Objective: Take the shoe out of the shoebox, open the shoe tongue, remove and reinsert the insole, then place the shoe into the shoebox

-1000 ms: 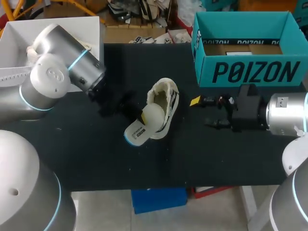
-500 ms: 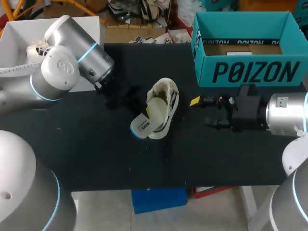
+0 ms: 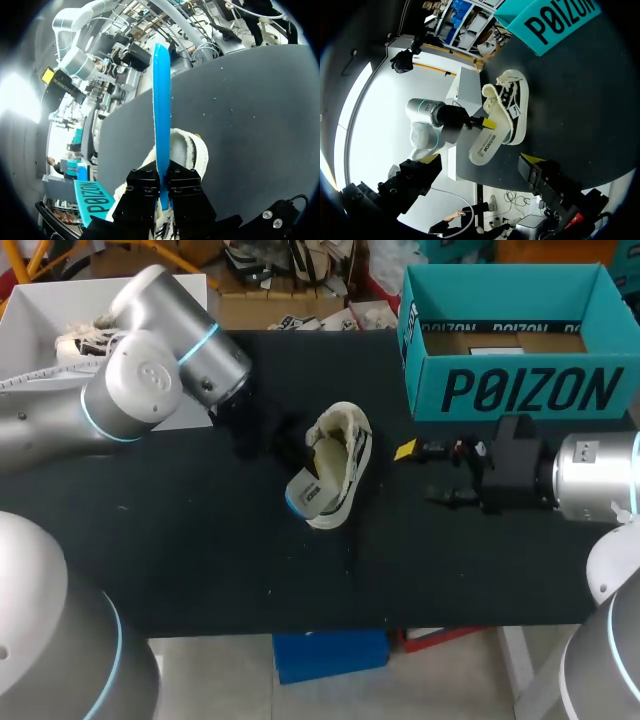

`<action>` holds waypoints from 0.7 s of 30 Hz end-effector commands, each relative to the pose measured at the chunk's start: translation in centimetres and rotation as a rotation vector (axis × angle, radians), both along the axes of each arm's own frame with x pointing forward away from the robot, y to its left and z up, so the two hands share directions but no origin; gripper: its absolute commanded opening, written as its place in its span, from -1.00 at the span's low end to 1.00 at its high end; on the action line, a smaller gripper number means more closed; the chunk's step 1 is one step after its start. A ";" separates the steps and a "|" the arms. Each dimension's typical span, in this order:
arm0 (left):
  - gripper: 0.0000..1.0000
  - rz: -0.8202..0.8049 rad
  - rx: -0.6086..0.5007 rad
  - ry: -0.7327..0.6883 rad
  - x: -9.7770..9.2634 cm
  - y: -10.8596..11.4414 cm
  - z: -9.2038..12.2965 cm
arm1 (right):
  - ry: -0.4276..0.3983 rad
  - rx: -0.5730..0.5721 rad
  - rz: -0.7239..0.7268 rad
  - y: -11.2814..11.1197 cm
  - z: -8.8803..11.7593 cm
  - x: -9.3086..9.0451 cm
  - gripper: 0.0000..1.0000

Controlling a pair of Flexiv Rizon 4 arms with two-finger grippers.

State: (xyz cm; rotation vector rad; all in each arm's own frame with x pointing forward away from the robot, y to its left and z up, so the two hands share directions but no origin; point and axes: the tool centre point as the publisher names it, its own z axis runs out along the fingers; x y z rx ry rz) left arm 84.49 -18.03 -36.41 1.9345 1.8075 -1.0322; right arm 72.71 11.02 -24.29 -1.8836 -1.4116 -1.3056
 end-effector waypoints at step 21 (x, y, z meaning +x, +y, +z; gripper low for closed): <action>-1.00 0.052 0.050 -0.040 2.4 -1.8 -1.1 | 0.002 -0.001 0.001 0.0 0.1 0.0 1.00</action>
